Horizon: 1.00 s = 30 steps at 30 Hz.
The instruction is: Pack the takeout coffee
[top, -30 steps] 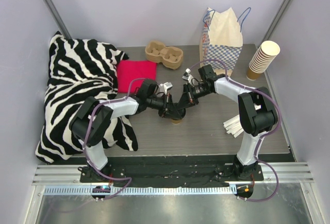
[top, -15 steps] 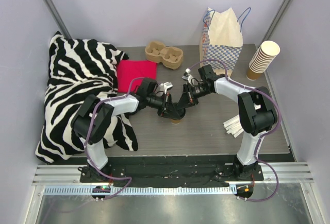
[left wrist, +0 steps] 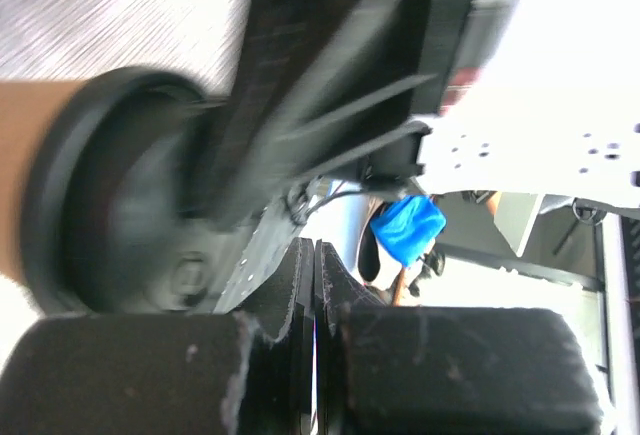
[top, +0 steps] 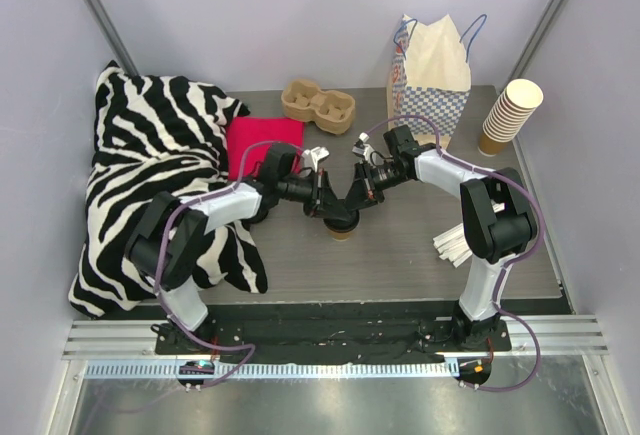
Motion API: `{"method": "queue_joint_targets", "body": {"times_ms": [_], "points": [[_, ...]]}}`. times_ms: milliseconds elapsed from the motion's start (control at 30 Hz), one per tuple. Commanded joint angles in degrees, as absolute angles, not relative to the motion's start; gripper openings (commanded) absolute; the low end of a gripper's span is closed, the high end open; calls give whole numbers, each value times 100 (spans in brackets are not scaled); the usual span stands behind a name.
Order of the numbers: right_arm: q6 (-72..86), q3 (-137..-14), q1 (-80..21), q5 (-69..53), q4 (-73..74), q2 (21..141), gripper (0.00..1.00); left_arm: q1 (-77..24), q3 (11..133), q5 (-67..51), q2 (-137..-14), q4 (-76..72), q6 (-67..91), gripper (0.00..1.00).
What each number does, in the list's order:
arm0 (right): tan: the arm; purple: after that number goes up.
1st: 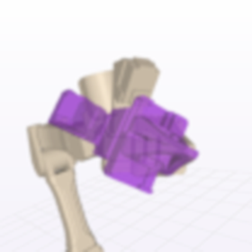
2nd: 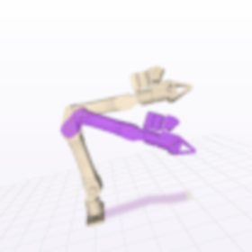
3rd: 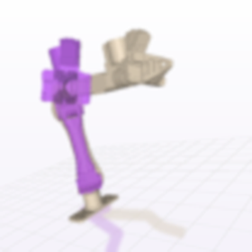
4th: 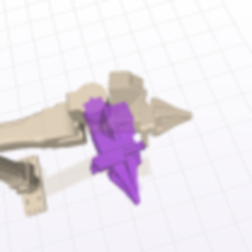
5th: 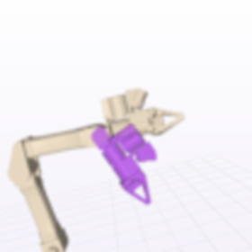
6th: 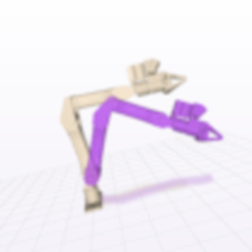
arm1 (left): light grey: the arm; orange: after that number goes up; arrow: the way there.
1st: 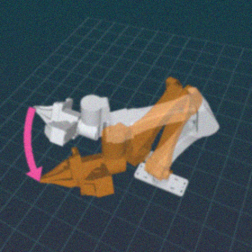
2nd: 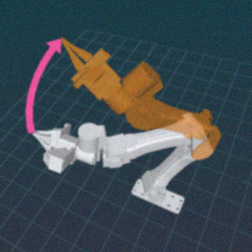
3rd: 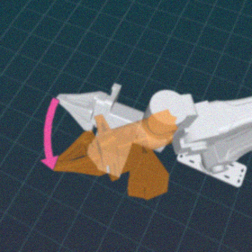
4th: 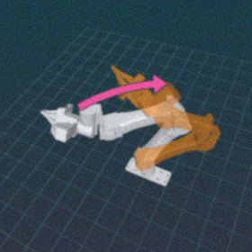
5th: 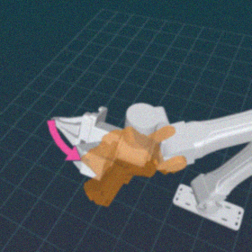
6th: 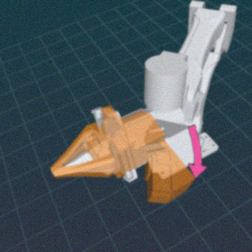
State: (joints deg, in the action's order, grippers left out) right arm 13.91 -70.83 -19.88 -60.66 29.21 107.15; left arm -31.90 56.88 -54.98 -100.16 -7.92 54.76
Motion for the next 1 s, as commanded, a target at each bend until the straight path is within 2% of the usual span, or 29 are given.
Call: {"method": "queue_joint_targets", "body": {"times_ms": [0,133,300,467,767,867,900,967], "points": [[1318,-7154,-2057,-5704,3076,10564,1,-3331,6003,-5238,-9396,-1055,5730,0],[1292,-7119,-2057,-5669,3076,10608,1,-3375,5933,-5116,-9562,-932,5661,0],[1292,-7137,-2057,-5651,3067,10714,1,-3358,5801,-4633,-10238,252,5011,0],[1239,-7110,-2057,-5546,3076,10784,1,-3068,5616,-4333,-10758,746,4659,0],[1239,-7189,-2057,-5748,3085,10732,1,-3129,6380,-5211,-9950,159,4737,0],[1274,-7286,-2057,-6011,3085,10583,4,-3147,6337,-5361,-9642,44,4790,1],[1283,-7330,-2057,-6099,3085,10530,5,-3138,6302,-5361,-9528,35,4834,2],[1327,-7461,-2057,-6222,3085,10416,9,-3050,6135,-5379,-9422,-139,4939,12]]}}
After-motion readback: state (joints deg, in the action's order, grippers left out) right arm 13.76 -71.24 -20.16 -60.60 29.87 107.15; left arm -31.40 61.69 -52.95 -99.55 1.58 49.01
